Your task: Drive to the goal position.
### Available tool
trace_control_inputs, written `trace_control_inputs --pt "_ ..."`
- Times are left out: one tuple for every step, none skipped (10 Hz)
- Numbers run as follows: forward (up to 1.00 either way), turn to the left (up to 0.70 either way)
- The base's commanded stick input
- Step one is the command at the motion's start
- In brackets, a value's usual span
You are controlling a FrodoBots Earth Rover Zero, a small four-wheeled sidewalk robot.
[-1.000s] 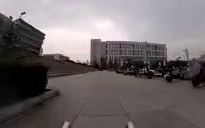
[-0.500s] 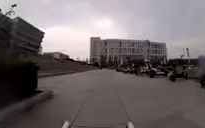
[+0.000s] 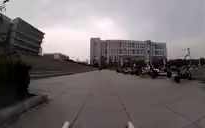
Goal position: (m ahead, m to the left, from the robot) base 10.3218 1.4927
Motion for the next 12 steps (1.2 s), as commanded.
trace_control_inputs --pt "0.6 0.06" --pt "0.6 0.13" --pt "0.6 0.15" --pt "0.6 0.15" --pt "0.6 0.15" --pt "0.6 0.15" --pt "0.6 0.15" --pt "0.6 0.15" --pt "0.6 0.15" --pt "0.6 0.15" --pt "0.6 0.15" --pt "0.6 0.15"
